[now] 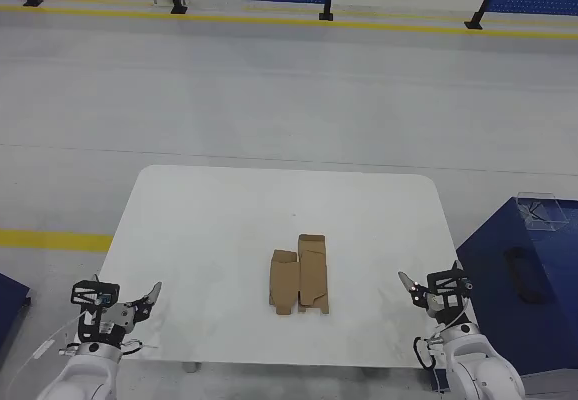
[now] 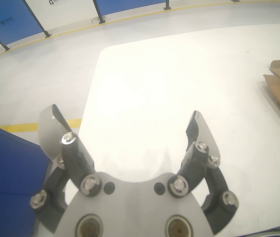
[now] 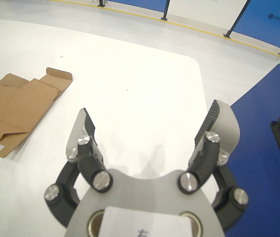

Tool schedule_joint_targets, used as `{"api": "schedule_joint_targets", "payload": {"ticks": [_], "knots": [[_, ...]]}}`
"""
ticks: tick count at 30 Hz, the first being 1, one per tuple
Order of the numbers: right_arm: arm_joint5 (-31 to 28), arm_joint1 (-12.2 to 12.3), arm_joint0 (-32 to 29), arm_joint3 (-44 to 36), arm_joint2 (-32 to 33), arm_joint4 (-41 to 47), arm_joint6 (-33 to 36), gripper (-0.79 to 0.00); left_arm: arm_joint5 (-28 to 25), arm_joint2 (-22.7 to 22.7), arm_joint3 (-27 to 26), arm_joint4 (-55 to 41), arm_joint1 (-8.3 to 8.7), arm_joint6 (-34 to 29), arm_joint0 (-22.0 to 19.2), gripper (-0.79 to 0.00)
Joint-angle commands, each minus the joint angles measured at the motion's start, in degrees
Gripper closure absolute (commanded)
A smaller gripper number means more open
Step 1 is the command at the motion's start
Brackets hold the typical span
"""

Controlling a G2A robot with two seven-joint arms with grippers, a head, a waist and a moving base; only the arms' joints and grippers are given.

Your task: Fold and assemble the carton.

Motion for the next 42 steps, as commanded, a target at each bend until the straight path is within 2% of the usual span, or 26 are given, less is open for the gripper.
{"api": "schedule_joint_targets", "payload": {"ticks": [1,4,8,11,13,14,16,20,22,25,27,31,33,37,40,42], "knots": [[0.0,0.0,0.0,0.0,0.0,0.0,0.0,-0.785,-0.08,-0.01,0.01,-0.11,0.0,-0.13,-0.01,-0.785],[0.0,0.0,0.0,0.0,0.0,0.0,0.0,-0.785,-0.94,1.37,-2.62,-4.82,-0.33,-5.08,-0.93,-0.785],[0.0,0.0,0.0,0.0,0.0,0.0,0.0,-0.785,-6.36,4.06,-7.97,-19.71,-0.6,-22.58,-4.77,-0.785],[0.0,0.0,0.0,0.0,0.0,0.0,0.0,-0.785,-6.73,4.4,-8.89,-37.62,-0.7,-38.13,-9.97,-0.785],[0.0,0.0,0.0,0.0,0.0,0.0,0.0,-0.785,-5.83,5.77,-5.38,-52.19,-0.64,-53.64,-16.23,-0.785],[0.0,0.0,0.0,0.0,0.0,0.0,0.0,-0.785,-5.91,6.23,-2.39,-57.2,-0.61,-58.56,-19.82,-0.785],[0.0,0.0,0.0,0.0,0.0,0.0,0.0,-0.785,-7.25,8.81,4.19,-61.94,-0.8,-62.53,-25.57,-0.785],[0.0,0.0,0.0,0.0,0.0,0.0,0.0,-0.785,-10.59,16.77,17.88,-70.04,-1.87,-69.82,-36.48,-0.785],[0.0,0.0,0.0,0.0,0.0,0.0,0.0,-0.785,-12.05,20.12,24.54,-71.87,-2.58,-70.38,-41.41,-0.785],[0.0,0.0,0.0,0.0,0.0,0.0,0.0,-0.785,-15.8,24.97,31.72,-71.53,-3.71,-68.49,-46.49,-0.785],[0.0,0.0,0.0,0.0,0.0,0.0,0.0,-0.785,-16.86,28.04,34.79,-69.71,-4.45,-65.81,-48.27,-0.785],[0.0,0.0,0.0,0.0,0.0,0.0,0.0,-0.785,-17.39,32.38,41.79,-73.2,-5.96,-66.71,-52.57,-0.785],[0.0,0.0,0.0,0.0,0.0,0.0,0.0,-0.785,-17.02,34.71,44.95,-71.15,-6.72,-64.07,-54.48,-0.785],[0.0,0.0,0.0,0.0,0.0,0.0,0.0,-0.785,-16.91,38.92,50.82,-71.6,-8.51,-63.1,-57.83,-0.785],[0.0,0.0,0.0,0.0,0.0,0.0,0.0,-0.785,-17.44,41.72,54.54,-70.77,-9.79,-61.43,-59.71,-0.76],[0.0,0.0,0.0,0.0,0.0,0.0,0.0,-0.785,-17.88,43.21,56.7,-71.2,-10.67,-60.56,-60.62,-0.699]]}}
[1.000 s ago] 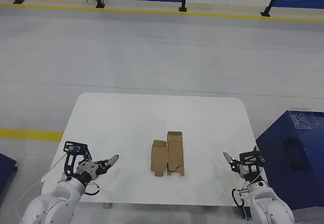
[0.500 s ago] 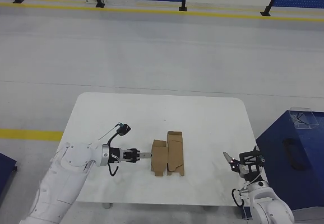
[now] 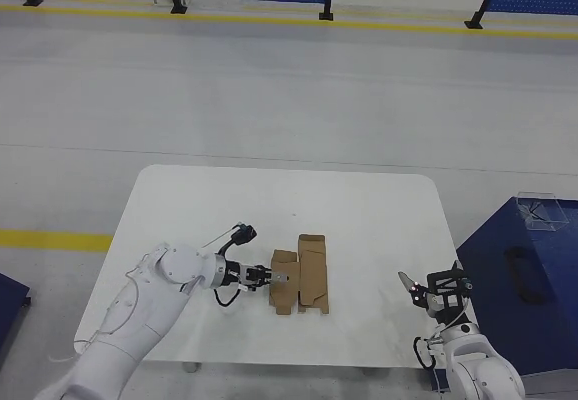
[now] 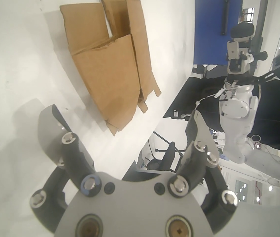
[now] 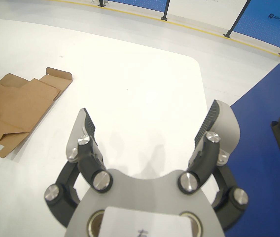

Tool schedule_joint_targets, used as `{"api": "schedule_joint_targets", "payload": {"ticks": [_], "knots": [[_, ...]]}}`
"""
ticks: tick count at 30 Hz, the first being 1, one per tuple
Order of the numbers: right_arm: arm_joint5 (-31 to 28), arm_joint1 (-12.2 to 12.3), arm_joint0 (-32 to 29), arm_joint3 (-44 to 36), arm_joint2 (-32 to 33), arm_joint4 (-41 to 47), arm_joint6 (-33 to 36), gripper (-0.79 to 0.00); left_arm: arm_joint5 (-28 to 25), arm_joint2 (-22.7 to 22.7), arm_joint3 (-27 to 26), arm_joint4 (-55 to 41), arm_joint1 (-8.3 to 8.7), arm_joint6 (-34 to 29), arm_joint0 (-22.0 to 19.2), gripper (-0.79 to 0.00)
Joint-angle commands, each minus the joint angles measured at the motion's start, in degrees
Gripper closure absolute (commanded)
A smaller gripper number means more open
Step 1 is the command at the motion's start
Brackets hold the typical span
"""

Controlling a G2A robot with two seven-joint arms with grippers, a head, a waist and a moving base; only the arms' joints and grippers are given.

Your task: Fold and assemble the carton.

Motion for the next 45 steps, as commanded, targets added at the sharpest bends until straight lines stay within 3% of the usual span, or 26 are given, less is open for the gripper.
{"api": "schedule_joint_targets", "payload": {"ticks": [1,3,6,10,12,13,14,19,23,26,30,37,41,45], "knots": [[0.0,0.0,0.0,0.0,0.0,0.0,0.0,-0.785,-0.26,1.41,2.35,-0.57,-0.82,0.38,-0.9,-0.68],[0.0,0.0,0.0,0.0,0.0,0.0,0.0,-0.785,0.0,2.63,4.93,-2.05,-1.74,-0.79,-1.98,-0.656],[0.0,0.0,0.0,0.0,0.0,0.0,0.0,-0.785,-0.09,4.0,9.01,-4.41,-3.16,-1.91,-4.0,-0.471],[0.0,0.0,0.0,0.0,0.0,0.0,0.0,-0.785,-0.97,5.74,13.83,-5.99,-4.97,-2.15,-5.91,-0.363],[0.0,0.0,0.0,0.0,0.0,0.0,0.0,-0.785,-2.14,6.15,15.86,-7.65,-5.82,-2.99,-6.69,-0.172],[0.0,0.0,0.0,0.0,0.0,0.0,0.0,-0.785,-2.75,6.31,16.81,-8.42,-6.21,-3.29,-6.98,-0.126],[0.0,0.0,0.0,0.0,0.0,0.0,0.0,-0.785,-3.52,6.46,17.66,-9.07,-6.57,-3.71,-7.3,0.0],[0.0,0.0,0.0,0.0,0.0,0.0,0.0,-0.785,-8.96,5.73,21.39,-15.07,-7.79,-9.74,-8.6,0.0],[0.0,0.0,0.0,0.0,0.0,0.0,0.0,-0.785,-11.49,4.13,21.83,-19.38,-7.5,-14.22,-9.66,0.0],[0.0,0.0,0.0,0.0,0.0,0.0,0.0,-0.785,-10.63,2.7,17.44,-21.85,-5.88,-15.08,-9.1,0.0],[0.0,0.0,0.0,0.0,0.0,0.0,0.0,-0.785,-10.19,-1.43,5.93,-24.08,-1.35,-15.53,-5.22,0.0],[0.0,0.0,0.0,0.0,0.0,0.0,0.0,-0.785,-9.94,-14.33,-21.22,-20.22,7.89,-15.77,9.46,0.0],[0.0,0.0,0.0,0.0,0.0,0.0,0.0,-0.785,-7.91,-19.7,-31.24,-21.37,10.86,-17.8,16.11,0.0],[0.0,0.0,0.0,0.0,0.0,0.0,0.0,-0.785,-9.85,-22.69,-35.21,-17.96,12.61,-15.85,20.6,0.0]]}}
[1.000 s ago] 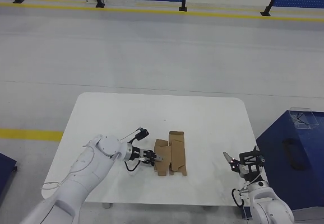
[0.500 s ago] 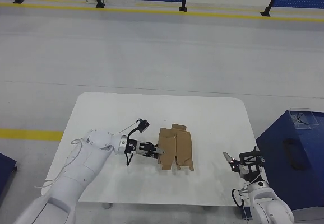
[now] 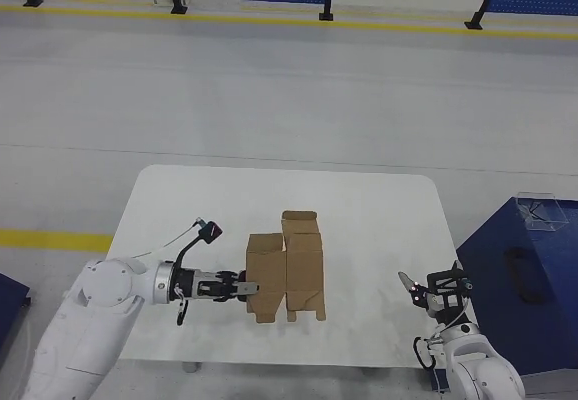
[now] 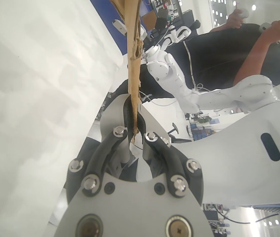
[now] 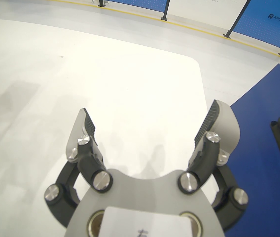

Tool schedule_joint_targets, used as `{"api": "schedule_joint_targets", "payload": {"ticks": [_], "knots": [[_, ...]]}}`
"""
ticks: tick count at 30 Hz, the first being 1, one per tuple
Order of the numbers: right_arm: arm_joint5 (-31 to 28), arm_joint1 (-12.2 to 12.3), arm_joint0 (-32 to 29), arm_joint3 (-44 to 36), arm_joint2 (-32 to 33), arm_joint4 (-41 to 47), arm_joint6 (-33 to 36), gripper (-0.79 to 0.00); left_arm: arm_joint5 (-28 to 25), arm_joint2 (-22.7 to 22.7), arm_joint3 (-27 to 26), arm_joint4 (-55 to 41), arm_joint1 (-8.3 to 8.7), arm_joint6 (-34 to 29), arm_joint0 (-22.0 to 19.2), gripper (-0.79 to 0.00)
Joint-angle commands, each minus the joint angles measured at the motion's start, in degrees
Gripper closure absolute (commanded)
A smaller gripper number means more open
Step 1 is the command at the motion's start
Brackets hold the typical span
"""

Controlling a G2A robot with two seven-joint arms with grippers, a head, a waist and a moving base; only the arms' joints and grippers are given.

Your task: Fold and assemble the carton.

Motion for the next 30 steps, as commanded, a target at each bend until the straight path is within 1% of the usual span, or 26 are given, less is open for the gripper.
{"api": "schedule_joint_targets", "payload": {"ticks": [1,11,12,14,15,18,19,20,21,23,24,25,26,28,30], "knots": [[0.0,0.0,0.0,0.0,0.0,0.0,0.0,-0.785,-0.21,-0.26,-0.53,0.39,0.23,0.26,0.9,0.0],[0.0,0.0,0.0,0.0,0.0,0.0,0.0,-0.785,-0.21,-0.26,-0.53,0.39,0.23,0.26,0.9,0.0],[-0.49,-0.11,0.04,-0.43,-0.18,2.21,0.2,-0.785,-0.21,-0.26,-0.53,0.39,0.23,0.26,0.9,0.0],[-3.37,-0.35,0.23,-3.55,0.51,11.27,2.6,-0.785,-0.12,-0.27,-0.55,0.49,0.23,0.7,1.03,0.0],[-4.8,-0.39,0.54,-5.5,1.22,14.96,2.91,-0.785,-0.01,-0.29,-0.85,1.29,0.26,2.17,1.51,0.0],[-7.16,-0.81,1.46,-8.91,2.88,31.6,5.18,-0.785,0.02,-0.69,-2.0,1.61,0.49,4.02,2.65,0.0],[-8.1,-0.89,1.72,-9.64,2.84,38.48,8.88,-0.785,-0.18,-0.87,-2.38,1.17,0.59,4.07,3.09,0.0],[-8.4,-0.95,2.29,-10.37,2.95,47.72,14.22,-0.785,-0.12,-1.06,-2.65,0.87,0.7,3.9,3.41,0.0],[-7.87,-0.88,3.35,-10.75,3.83,55.08,19.44,-0.785,-0.07,-1.23,-2.94,0.75,0.81,3.78,3.62,0.0],[-5.45,-0.62,6.12,-9.92,4.69,71.14,32.52,-0.785,-0.06,-1.22,-3.49,0.66,0.97,3.71,4.1,0.0],[-3.44,-0.42,8.07,-8.79,5.09,77.1,38.47,-0.785,0.0,-1.11,-3.78,0.55,1.02,3.82,4.27,0.0],[-1.96,-0.23,10.18,-7.34,4.75,81.52,44.16,-0.785,0.21,-0.98,-4.01,0.18,1.05,3.99,4.45,0.0],[-0.98,-0.08,12.31,-5.49,4.45,84.12,47.66,-0.785,0.45,-0.72,-4.31,-0.7,1.05,3.9,4.63,0.0],[1.46,-0.03,15.95,-1.47,1.82,87.84,52.74,-0.785,0.89,-0.37,-4.77,-3.59,1.09,2.83,4.88,0.0],[2.35,-0.07,19.07,1.82,-1.51,88.52,55.86,-0.785,1.37,-0.19,-4.87,-5.74,1.13,2.41,5.17,0.0]]}}
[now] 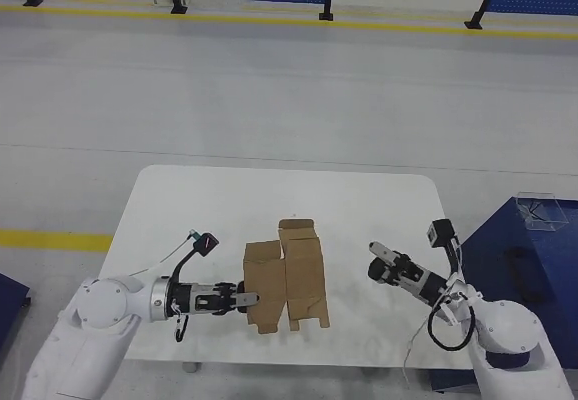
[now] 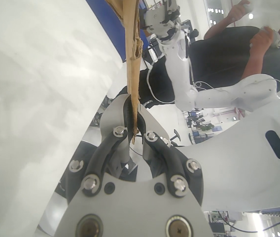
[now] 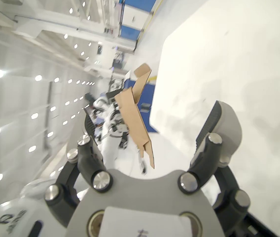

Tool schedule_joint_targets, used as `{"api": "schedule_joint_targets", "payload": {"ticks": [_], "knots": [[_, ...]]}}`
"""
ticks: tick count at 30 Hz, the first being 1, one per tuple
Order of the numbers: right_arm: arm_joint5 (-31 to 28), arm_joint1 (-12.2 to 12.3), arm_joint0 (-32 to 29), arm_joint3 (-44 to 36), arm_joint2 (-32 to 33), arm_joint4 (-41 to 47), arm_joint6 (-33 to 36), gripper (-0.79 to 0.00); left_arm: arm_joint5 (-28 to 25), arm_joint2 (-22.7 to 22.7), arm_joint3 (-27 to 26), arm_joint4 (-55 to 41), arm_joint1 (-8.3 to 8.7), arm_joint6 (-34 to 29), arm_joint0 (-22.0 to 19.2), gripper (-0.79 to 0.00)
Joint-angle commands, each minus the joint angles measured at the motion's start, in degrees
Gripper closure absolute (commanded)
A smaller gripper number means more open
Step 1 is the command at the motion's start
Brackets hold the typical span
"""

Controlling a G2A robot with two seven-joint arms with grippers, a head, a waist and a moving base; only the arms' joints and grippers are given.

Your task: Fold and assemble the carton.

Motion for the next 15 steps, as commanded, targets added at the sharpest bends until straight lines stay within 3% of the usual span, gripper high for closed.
{"api": "schedule_joint_targets", "payload": {"ticks": [1,4,5,7,8,9,11,13,15], "knots": [[-0.04,-0.13,2.85,3.08,-3.36,-0.03,2.08,-0.785,0.81,0.26,0.04,-2.18,0.04,-0.52,0.18,0.0],[-4.98,-0.58,3.67,5.25,-7.92,-0.64,0.74,-0.785,2.17,0.9,0.78,-4.2,-0.03,0.16,0.02,0.0],[-6.08,-0.69,3.53,5.74,-9.11,0.71,1.9,-0.714,2.76,1.63,1.12,-4.17,-0.13,0.61,-0.11,0.0],[-7.94,-0.75,3.39,6.59,-10.09,2.97,3.45,-0.665,3.63,3.04,1.94,-4.24,-0.36,1.41,-0.69,0.0],[-8.66,-0.75,3.26,6.83,-10.29,3.78,3.92,-0.579,3.7,3.71,2.18,-4.37,-0.49,1.71,-0.97,0.0],[-9.25,-0.72,3.08,6.93,-10.4,4.04,4.03,-0.397,3.7,4.41,2.31,-4.47,-0.59,1.64,-1.22,0.0],[-10.14,-0.71,2.68,6.92,-10.66,4.99,4.02,-0.299,3.44,5.38,2.55,-3.92,-0.74,2.11,-1.64,0.0],[-11.11,-0.68,2.3,6.96,-10.42,6.07,3.3,0.0,3.43,6.1,2.67,-4.09,-0.82,2.0,-1.9,0.0],[-11.72,-0.64,1.63,6.79,-10.41,6.58,2.7,0.0,3.36,6.59,2.81,-4.01,-0.86,2.11,-2.1,0.0]]}}
